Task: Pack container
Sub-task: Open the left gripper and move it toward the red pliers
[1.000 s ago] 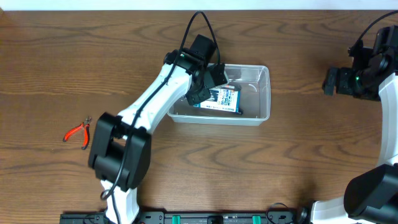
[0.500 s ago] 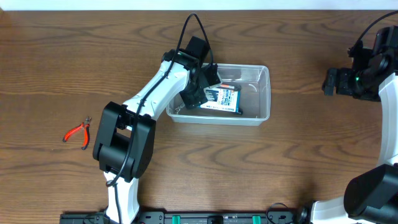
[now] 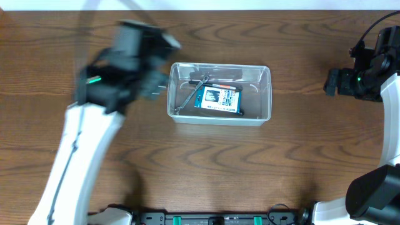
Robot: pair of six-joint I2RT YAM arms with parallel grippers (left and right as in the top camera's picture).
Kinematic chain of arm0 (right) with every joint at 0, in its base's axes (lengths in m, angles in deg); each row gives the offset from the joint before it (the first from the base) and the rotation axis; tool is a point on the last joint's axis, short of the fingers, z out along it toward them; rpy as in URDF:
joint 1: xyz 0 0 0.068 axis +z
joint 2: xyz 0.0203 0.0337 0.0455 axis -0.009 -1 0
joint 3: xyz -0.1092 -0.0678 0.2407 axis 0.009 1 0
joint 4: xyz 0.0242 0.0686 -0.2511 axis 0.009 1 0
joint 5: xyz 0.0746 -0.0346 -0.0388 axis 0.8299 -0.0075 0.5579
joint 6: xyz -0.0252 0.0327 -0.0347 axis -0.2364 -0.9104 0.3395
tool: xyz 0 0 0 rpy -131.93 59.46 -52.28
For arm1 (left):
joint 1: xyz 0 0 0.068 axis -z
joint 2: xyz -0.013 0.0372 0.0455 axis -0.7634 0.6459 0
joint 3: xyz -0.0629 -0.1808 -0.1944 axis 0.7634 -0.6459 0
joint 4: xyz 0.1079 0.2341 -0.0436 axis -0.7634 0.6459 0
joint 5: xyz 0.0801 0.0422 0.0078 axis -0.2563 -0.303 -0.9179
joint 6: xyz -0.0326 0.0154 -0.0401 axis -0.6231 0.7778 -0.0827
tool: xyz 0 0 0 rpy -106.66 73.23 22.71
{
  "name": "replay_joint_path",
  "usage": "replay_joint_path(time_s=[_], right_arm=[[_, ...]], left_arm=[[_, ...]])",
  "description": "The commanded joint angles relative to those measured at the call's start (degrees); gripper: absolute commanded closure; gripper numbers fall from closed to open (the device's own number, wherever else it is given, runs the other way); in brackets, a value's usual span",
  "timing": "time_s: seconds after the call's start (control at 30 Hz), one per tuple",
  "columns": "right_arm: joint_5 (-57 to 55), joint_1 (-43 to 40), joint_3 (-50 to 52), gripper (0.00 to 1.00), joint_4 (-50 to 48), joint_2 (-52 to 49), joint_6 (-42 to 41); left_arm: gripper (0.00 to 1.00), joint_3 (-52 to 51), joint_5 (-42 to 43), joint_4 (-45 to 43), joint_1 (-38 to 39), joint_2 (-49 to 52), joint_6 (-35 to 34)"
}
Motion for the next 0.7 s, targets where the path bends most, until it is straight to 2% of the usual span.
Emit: replay_joint_path(time_s=[0.0,0.17,0.27,0.67], right_arm=[[-0.11,-0.15,0.17,0.01,-0.02,0.07,0.04],[-0.13,-0.15,0.17,0.01,0.0,0.07,0.04],[-0.13,-0.15,0.17,0.01,0.0,0.09,0.07],[-0.15,-0.15,0.17,0.01,-0.02,0.07,1.09]], left_arm=[[0.02,-1.27,-3.89,1.77,-10.67,-1.03,-8.55],[0.02,-7.23,4.79,-0.68,-26.99,-2.12,-11.74],[0.02,-13.22,6.64,-4.28,-32.3,-3.21,-11.87],[0.02,-36.65,6.62,-17.92,-34.64,-15.69,-10.97]])
